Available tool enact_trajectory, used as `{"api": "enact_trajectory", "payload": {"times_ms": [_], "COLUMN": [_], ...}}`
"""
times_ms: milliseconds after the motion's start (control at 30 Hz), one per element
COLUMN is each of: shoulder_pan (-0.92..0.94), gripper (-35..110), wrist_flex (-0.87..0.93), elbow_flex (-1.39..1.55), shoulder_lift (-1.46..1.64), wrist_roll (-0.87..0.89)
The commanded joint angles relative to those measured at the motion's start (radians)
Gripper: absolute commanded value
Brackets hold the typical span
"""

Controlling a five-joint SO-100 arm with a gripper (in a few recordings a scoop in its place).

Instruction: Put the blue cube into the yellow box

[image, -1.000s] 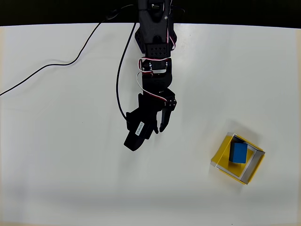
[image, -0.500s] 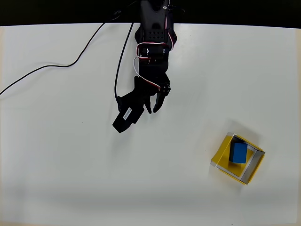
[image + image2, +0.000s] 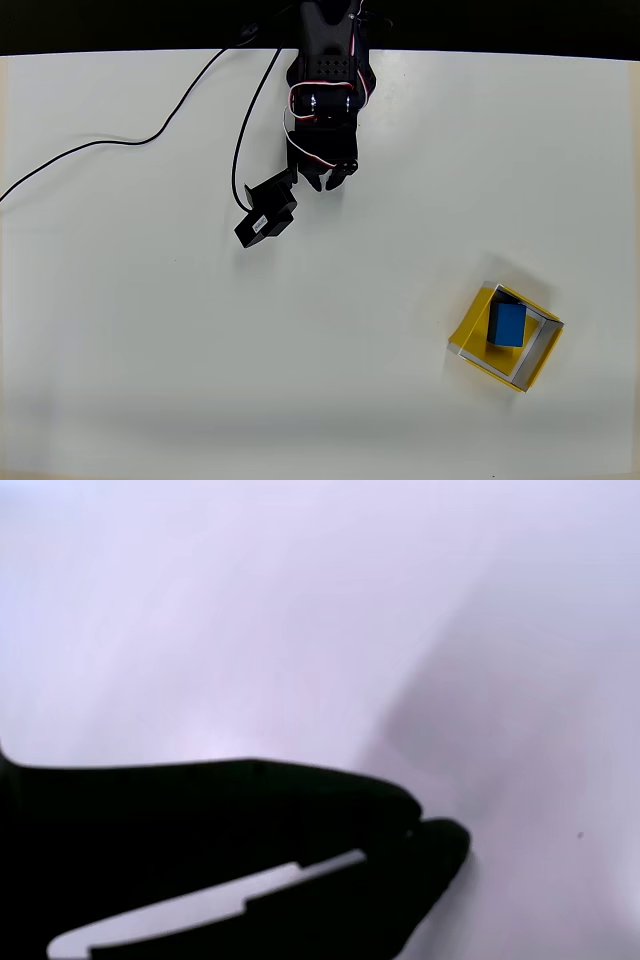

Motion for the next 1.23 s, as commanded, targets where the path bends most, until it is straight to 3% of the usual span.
{"api": "enact_trajectory", "payload": {"times_ms": [0,1200], "shoulder_pan": [0.003,-0.043], "gripper": [0,0], "wrist_flex": [0.020,0.015], "elbow_flex": [0.028,0.028], "shoulder_lift": [0.028,0.025], "wrist_roll": [0.002,0.061]}}
